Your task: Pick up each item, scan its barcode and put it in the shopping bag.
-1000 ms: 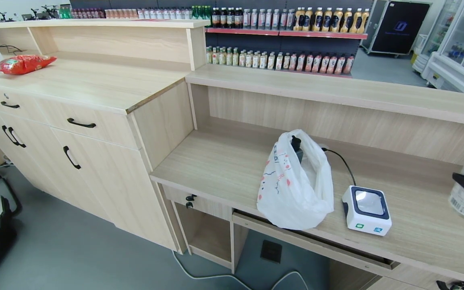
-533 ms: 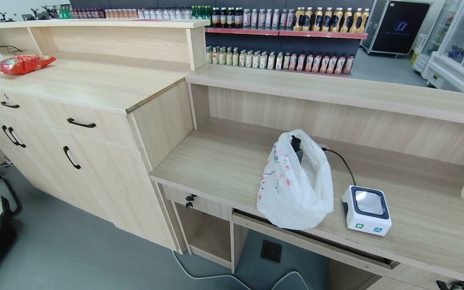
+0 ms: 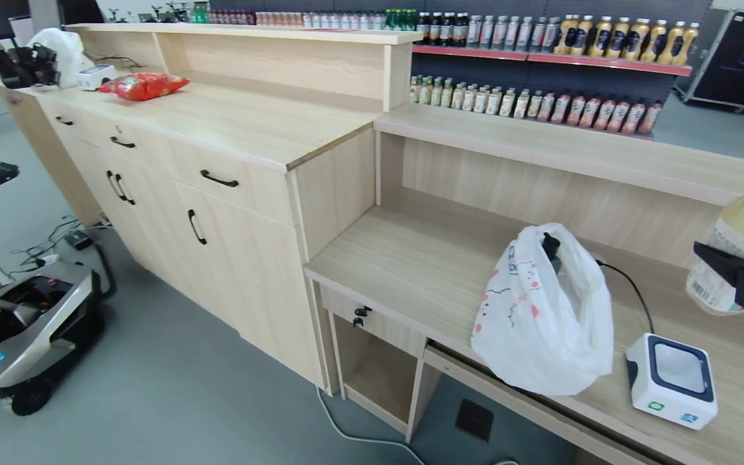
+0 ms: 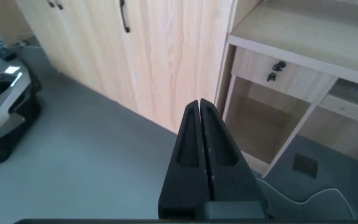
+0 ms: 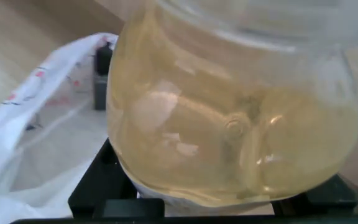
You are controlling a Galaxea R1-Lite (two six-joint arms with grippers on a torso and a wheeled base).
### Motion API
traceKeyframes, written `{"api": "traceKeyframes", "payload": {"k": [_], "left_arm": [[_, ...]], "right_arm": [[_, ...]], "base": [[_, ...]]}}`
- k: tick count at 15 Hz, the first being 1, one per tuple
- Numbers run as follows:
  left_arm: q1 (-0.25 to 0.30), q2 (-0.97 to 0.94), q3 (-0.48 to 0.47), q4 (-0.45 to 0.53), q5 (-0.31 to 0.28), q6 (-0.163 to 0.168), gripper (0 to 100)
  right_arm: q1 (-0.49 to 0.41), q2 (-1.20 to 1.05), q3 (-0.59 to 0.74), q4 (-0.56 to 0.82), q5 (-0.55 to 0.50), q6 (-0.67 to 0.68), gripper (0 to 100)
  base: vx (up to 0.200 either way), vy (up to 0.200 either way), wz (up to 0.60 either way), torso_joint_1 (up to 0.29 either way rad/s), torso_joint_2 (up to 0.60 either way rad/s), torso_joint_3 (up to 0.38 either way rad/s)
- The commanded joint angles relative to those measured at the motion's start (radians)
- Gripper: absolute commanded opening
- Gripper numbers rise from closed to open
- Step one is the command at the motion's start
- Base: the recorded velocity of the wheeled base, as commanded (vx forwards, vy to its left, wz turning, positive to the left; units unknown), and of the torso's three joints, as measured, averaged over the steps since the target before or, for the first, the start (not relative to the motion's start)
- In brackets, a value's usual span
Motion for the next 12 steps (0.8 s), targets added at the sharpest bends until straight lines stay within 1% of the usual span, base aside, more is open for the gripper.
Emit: {"api": "traceKeyframes", "payload": {"k": [1, 2, 3, 7, 12], "left_arm": [[0.0, 0.0, 0.0, 0.0, 0.0, 0.001, 0], [0.0, 0.0, 0.0, 0.0, 0.0, -0.001, 0], [0.0, 0.0, 0.0, 0.0, 0.0, -0.001, 0], [0.0, 0.0, 0.0, 0.0, 0.0, -0.001, 0], [0.0, 0.0, 0.0, 0.0, 0.0, 0.001, 0]], "right_arm": [[0.007, 0.048, 0.004, 0.017, 0.167, 0.041, 0], [0.005, 0.068, 0.01, 0.019, 0.218, 0.051, 0], [0.005, 0.089, 0.013, 0.022, 0.23, 0.051, 0], [0.002, 0.238, 0.01, 0.006, 0.238, 0.048, 0], [0.0, 0.327, 0.01, -0.018, 0.236, 0.045, 0]], "base": [[0.0, 0.0, 0.0, 0.0, 0.0, 0.0], [0.0, 0.0, 0.0, 0.0, 0.0, 0.0], [0.0, 0.0, 0.0, 0.0, 0.0, 0.0], [0.0, 0.0, 0.0, 0.0, 0.0, 0.0], [0.0, 0.0, 0.0, 0.0, 0.0, 0.0]]}}
